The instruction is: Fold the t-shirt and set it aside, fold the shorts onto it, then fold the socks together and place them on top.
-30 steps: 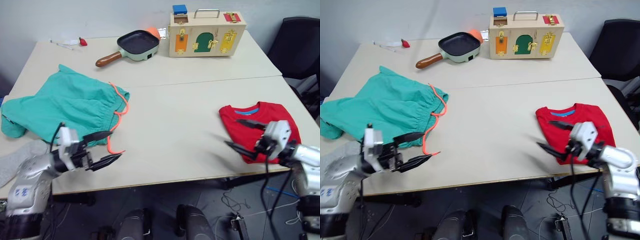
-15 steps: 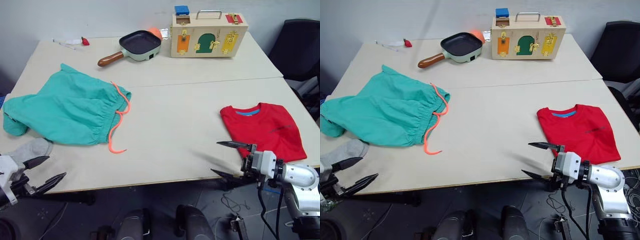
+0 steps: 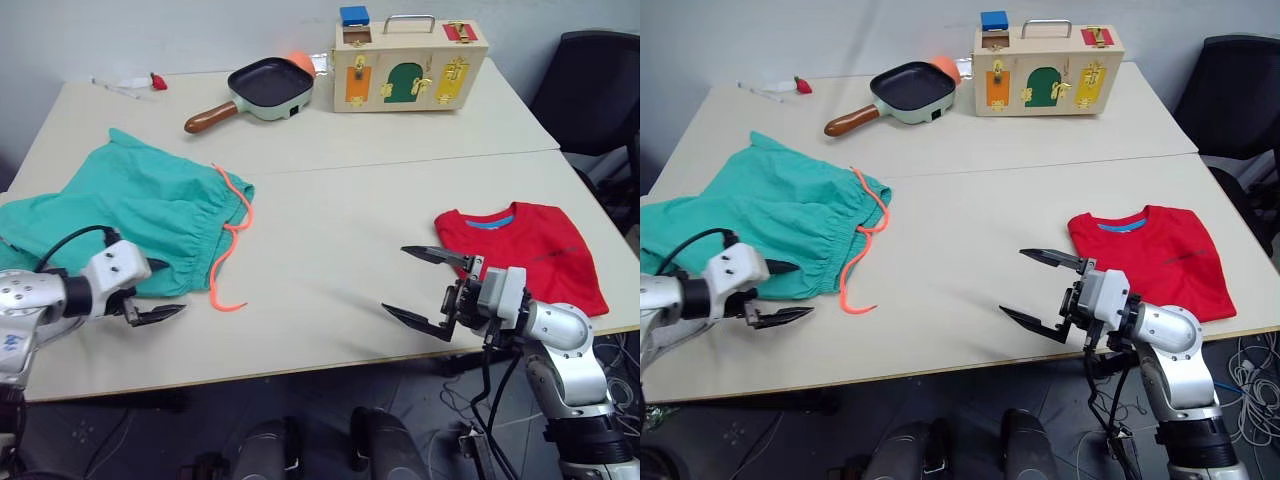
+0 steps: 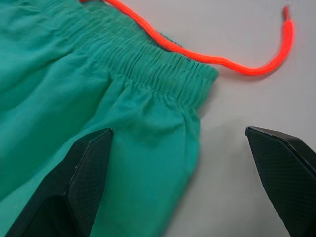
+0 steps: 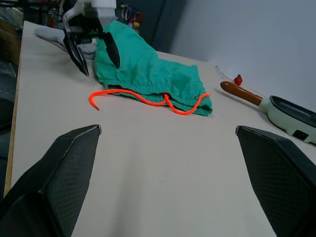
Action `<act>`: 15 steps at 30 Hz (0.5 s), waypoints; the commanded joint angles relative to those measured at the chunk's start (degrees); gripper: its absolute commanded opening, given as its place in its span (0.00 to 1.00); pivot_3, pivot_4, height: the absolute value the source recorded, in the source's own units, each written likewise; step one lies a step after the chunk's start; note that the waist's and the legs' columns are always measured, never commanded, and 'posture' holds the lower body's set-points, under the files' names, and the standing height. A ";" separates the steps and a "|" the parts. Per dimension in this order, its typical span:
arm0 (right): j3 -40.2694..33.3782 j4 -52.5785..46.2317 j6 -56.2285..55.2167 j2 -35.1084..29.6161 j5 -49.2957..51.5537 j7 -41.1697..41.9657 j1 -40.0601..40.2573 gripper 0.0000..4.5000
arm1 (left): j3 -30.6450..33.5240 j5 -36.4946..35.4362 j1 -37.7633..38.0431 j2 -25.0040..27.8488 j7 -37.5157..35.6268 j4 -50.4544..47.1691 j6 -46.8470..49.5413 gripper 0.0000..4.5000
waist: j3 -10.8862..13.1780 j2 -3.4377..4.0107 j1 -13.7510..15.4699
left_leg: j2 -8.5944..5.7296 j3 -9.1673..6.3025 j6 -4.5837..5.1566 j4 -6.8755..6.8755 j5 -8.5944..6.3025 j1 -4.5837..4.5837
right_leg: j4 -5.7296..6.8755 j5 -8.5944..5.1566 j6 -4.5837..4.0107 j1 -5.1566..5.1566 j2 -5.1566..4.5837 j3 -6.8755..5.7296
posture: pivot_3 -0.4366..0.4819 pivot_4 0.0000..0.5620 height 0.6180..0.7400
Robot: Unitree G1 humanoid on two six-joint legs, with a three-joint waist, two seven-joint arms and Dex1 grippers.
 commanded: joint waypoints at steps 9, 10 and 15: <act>-2.22 -3.87 2.68 -1.67 1.04 -1.38 0.44 1.00 | -8.48 6.14 -13.98 -2.26 -5.44 19.08 -12.29 0.32 | -0.01 0.00 0.44 | 0.22 0.04 -0.31 0.42 -0.18 0.11 | 0.00 0.02 -0.05 0.05 0.00 0.21 | 0.48 0.27 1.00; -2.76 -3.76 2.39 -2.11 0.93 -1.19 1.12 1.00 | -8.40 5.14 -15.11 -3.42 -5.99 19.07 -11.67 0.26 | -0.01 0.00 0.53 | 0.22 0.03 -0.32 0.45 -0.15 0.13 | 0.12 0.04 -0.09 0.04 -0.09 0.18 | 0.48 0.27 1.00; -4.90 -1.97 0.57 -4.00 -0.68 -0.87 3.85 1.00 | -9.72 -2.89 -19.11 -13.08 -9.35 5.62 -0.84 0.00 | 0.00 -0.05 1.98 | 0.18 -0.03 0.07 0.76 0.00 -0.01 | 0.28 0.06 -0.07 0.06 -0.14 0.15 | 0.48 0.27 1.00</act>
